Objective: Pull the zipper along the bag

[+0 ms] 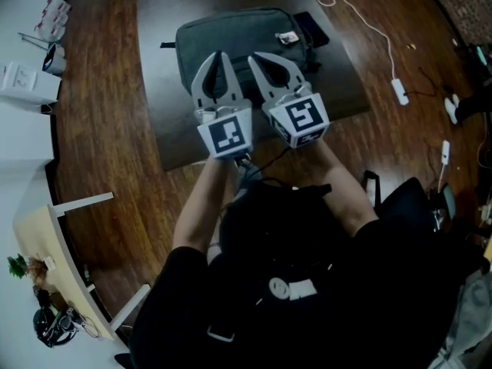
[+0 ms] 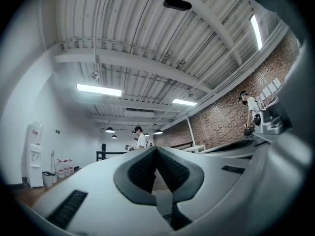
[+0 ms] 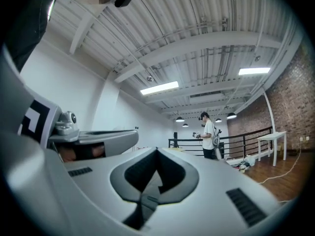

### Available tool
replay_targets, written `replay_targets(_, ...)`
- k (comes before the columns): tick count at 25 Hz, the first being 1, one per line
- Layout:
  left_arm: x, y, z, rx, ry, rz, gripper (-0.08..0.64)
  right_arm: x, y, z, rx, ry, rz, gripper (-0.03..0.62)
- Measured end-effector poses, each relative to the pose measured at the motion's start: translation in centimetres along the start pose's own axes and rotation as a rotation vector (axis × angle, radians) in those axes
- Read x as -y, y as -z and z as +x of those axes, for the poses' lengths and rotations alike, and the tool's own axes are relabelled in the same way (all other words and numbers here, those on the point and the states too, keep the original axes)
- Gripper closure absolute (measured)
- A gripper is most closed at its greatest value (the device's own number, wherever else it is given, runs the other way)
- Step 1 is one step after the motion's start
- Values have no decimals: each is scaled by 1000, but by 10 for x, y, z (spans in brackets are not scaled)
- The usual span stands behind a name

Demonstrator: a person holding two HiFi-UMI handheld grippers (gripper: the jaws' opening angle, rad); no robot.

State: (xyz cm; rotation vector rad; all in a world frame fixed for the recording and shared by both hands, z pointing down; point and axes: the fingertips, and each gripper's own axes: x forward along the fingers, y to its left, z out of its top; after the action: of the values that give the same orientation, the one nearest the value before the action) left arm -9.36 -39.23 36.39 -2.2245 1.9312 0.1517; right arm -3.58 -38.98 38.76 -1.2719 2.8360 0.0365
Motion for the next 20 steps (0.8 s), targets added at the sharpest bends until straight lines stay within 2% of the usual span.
replay_targets(3, 29, -8, -27, 1, -6, 5, 554, -14, 2, -37, 2, -29, -9, 581)
replay_targets(8, 66, -19, -75, -2, -23, 1, 554, -25, 1, -96, 20, -31, -25, 581)
replay_targets(20, 105, -50, -145, -11, -39, 40, 554, -54, -16, -176, 39, -56, 5, 581)
